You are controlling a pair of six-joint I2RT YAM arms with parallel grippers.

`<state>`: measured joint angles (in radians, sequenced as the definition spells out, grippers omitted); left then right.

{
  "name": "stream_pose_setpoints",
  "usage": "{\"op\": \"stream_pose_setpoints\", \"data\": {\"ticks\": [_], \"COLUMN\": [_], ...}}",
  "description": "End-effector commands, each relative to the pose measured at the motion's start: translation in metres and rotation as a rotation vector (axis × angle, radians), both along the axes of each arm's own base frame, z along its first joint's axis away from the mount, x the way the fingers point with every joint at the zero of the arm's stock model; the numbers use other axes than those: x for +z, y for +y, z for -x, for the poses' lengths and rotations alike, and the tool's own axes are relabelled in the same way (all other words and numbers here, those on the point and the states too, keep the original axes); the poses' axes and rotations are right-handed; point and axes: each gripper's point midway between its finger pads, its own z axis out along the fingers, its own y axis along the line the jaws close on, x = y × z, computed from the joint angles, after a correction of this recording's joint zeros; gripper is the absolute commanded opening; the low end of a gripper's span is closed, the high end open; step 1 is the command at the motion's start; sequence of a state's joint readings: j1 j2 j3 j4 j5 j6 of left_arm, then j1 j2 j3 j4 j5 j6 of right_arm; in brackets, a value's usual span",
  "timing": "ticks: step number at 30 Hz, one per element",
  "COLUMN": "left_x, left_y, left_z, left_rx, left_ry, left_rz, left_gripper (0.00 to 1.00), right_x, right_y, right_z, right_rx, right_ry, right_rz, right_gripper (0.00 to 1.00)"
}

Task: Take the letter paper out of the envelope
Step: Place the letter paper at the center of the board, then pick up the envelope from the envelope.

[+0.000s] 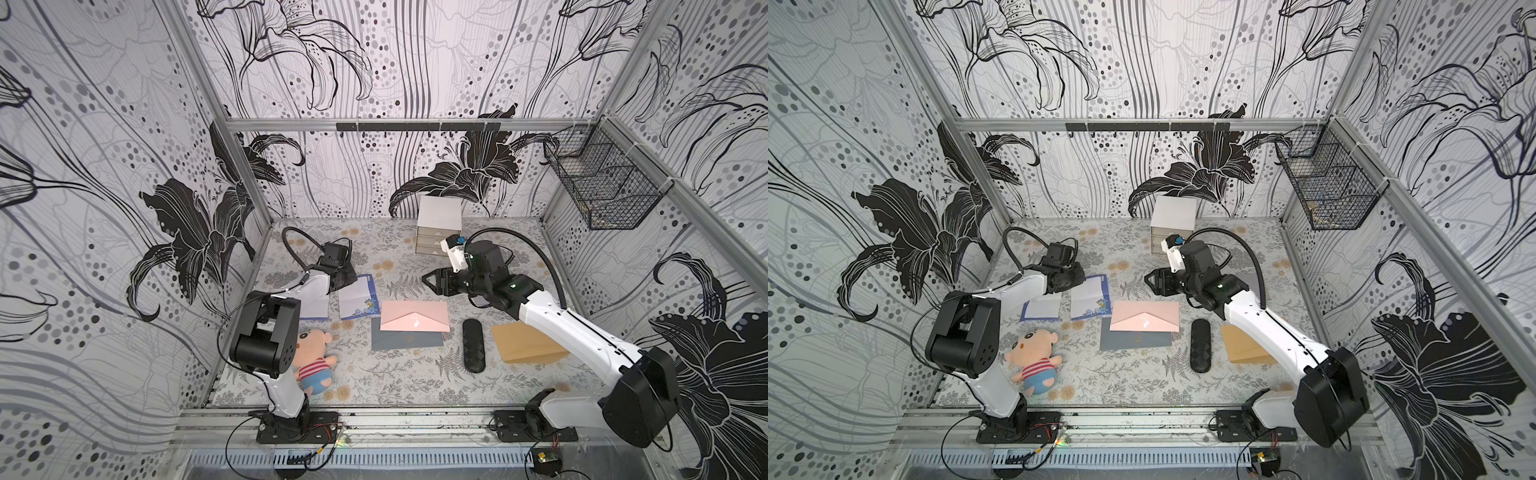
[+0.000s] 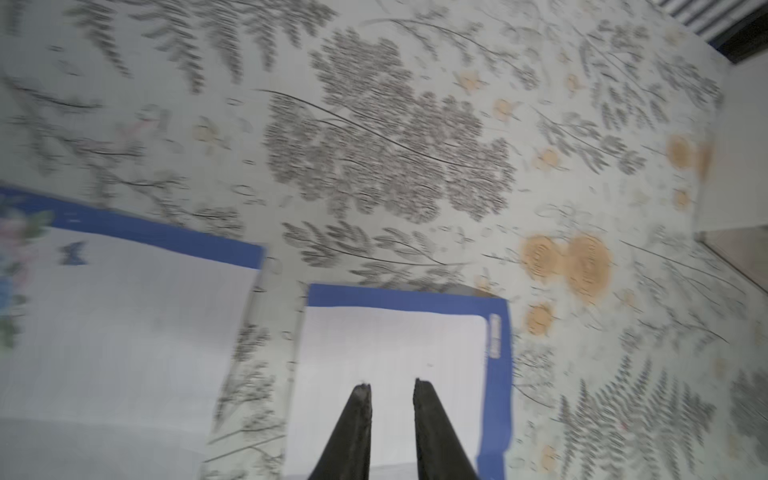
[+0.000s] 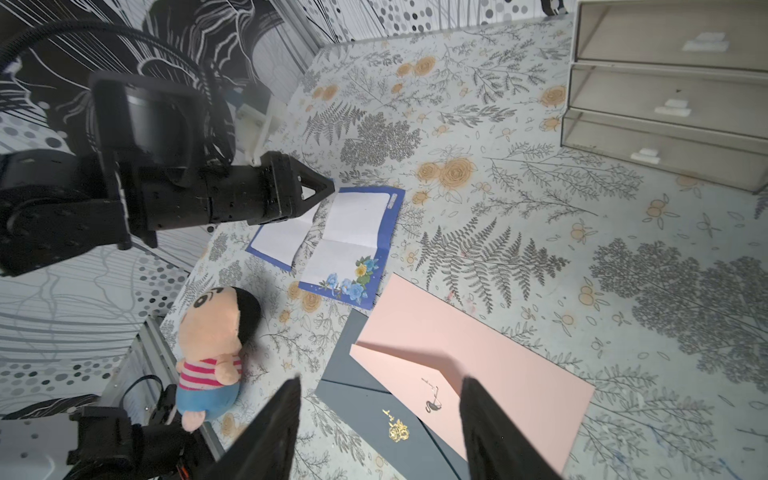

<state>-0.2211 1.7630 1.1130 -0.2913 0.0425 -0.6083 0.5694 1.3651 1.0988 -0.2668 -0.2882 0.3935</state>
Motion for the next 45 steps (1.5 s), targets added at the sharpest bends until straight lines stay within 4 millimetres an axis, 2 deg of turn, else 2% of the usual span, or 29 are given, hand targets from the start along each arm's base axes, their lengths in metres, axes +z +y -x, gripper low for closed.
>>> {"op": "stream_pose_setpoints", "data": {"ticks": [1, 3, 6, 13, 15, 20, 27, 32, 41, 43, 45], "left_x": [-0.002, -0.003, -0.002, -0.014, -0.017, -0.020, -0.015, -0.012, -0.007, -0.007, -0.008], "left_y": [-0.068, -0.098, -0.117, -0.130, -0.135, -0.136, -0.133, -0.135, -0.133, -0.133, -0.134], "left_z": [0.009, 0.016, 0.025, 0.052, 0.060, 0.078, 0.091, 0.097, 0.108, 0.109, 0.111], "left_rx": [-0.141, -0.194, -0.192, -0.120, -0.114, -0.116, -0.160, -0.206, -0.275, -0.279, -0.286], "left_ry": [0.080, 0.126, 0.165, 0.307, 0.342, 0.377, 0.388, 0.404, 0.422, 0.423, 0.428], "left_rz": [0.182, 0.254, 0.318, 0.499, 0.552, 0.580, 0.567, 0.555, 0.525, 0.523, 0.525], "left_gripper": [0.24, 0.24, 0.25, 0.26, 0.26, 0.26, 0.27, 0.27, 0.28, 0.28, 0.28], "right_x": [-0.011, -0.018, -0.038, -0.096, -0.111, -0.132, -0.163, -0.172, -0.188, -0.186, -0.184], "right_y": [-0.003, 0.006, 0.017, 0.025, 0.024, 0.028, 0.027, 0.032, 0.029, 0.032, 0.037], "right_z": [-0.003, 0.004, 0.016, 0.026, 0.020, 0.005, 0.016, 0.021, 0.020, 0.023, 0.028], "right_rx": [0.009, 0.116, 0.273, 0.486, 0.506, 0.555, 0.623, 0.663, 0.711, 0.728, 0.745], "right_ry": [0.064, 0.086, 0.147, 0.303, 0.323, 0.365, 0.431, 0.457, 0.470, 0.478, 0.488], "right_rz": [0.061, 0.080, 0.132, 0.243, 0.279, 0.315, 0.328, 0.299, 0.333, 0.306, 0.267], "right_gripper": [0.61, 0.62, 0.58, 0.52, 0.52, 0.52, 0.56, 0.58, 0.57, 0.54, 0.46]}}
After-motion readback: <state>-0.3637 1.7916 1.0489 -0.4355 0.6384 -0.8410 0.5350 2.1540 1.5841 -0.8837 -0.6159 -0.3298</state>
